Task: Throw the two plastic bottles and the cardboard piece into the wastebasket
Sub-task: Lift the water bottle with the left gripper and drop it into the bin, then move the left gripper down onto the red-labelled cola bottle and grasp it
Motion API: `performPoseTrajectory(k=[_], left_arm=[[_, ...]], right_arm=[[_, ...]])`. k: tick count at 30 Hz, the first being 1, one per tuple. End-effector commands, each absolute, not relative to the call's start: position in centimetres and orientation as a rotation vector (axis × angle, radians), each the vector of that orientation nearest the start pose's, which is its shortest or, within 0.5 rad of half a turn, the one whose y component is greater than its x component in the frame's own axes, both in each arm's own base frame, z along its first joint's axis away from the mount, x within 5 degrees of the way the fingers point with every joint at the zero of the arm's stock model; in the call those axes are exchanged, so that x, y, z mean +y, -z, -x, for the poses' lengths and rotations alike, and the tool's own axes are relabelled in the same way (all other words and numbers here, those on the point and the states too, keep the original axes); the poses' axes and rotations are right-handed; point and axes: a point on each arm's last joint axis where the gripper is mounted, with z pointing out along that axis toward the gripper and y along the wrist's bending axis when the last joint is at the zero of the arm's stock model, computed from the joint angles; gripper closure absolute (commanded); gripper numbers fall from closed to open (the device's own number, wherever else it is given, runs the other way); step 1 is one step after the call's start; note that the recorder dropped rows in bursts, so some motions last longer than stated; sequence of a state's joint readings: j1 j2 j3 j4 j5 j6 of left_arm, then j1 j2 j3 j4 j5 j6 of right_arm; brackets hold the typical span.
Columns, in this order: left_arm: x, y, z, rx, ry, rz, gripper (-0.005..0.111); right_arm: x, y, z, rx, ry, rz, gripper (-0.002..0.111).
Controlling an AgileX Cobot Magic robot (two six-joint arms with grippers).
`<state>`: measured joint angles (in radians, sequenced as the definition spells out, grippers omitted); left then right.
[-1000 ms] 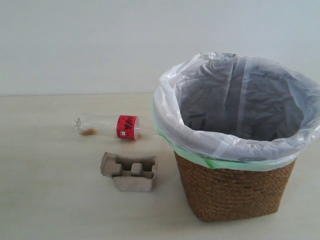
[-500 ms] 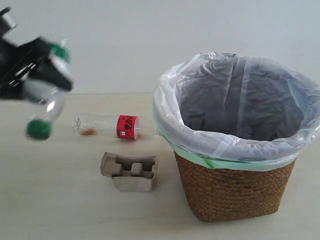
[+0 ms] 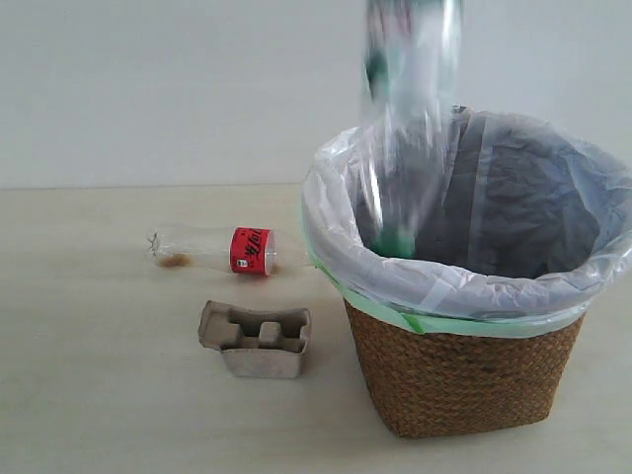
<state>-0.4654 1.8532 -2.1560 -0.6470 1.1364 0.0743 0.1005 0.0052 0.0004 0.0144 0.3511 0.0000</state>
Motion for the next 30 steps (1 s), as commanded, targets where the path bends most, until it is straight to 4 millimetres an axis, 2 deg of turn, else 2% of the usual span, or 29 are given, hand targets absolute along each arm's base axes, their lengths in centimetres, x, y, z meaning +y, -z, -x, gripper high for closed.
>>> performPoseTrajectory(k=[1,3,6,9,13,18,25,30], left_arm=[[-20.2,-43.4,-35.0,2.433,0.765,-0.358,0.029],[-18.8,-43.5,-35.5,2.433,0.676,-0.304,0.034],[-17.5,-43.7,-35.2,2.436,0.609,-0.271,0.038],[-15.8,-44.1,-35.0,2.428,0.547,-0.238,0.037],[-13.7,-43.5,-34.7,2.449,0.341,-0.202,0.034],[-12.8,-39.8,-34.9,2.522,0.087,-0.451,0.033],[-11.7,-32.7,-35.5,2.652,-0.223,-0.860,0.033],[-11.5,-28.9,-36.1,2.673,-0.340,-1.148,0.033]], right_arm=[[0.6,-18.2,-5.3,1.824,-0.085,0.085,0.108],[0.6,-18.2,-5.3,1.824,-0.085,0.085,0.108],[0.6,-18.2,-5.3,1.824,-0.085,0.085,0.108],[0.6,-18.2,-5.3,1.824,-0.085,0.085,0.108],[0.6,-18.2,-5.3,1.824,-0.085,0.085,0.108],[0.6,-18.2,-5.3,1.824,-0.085,0.085,0.108],[0.6,-18.2,-5.3,1.824,-0.085,0.085,0.108],[0.6,-18.2,-5.3,1.824,-0.085,0.085,0.108]])
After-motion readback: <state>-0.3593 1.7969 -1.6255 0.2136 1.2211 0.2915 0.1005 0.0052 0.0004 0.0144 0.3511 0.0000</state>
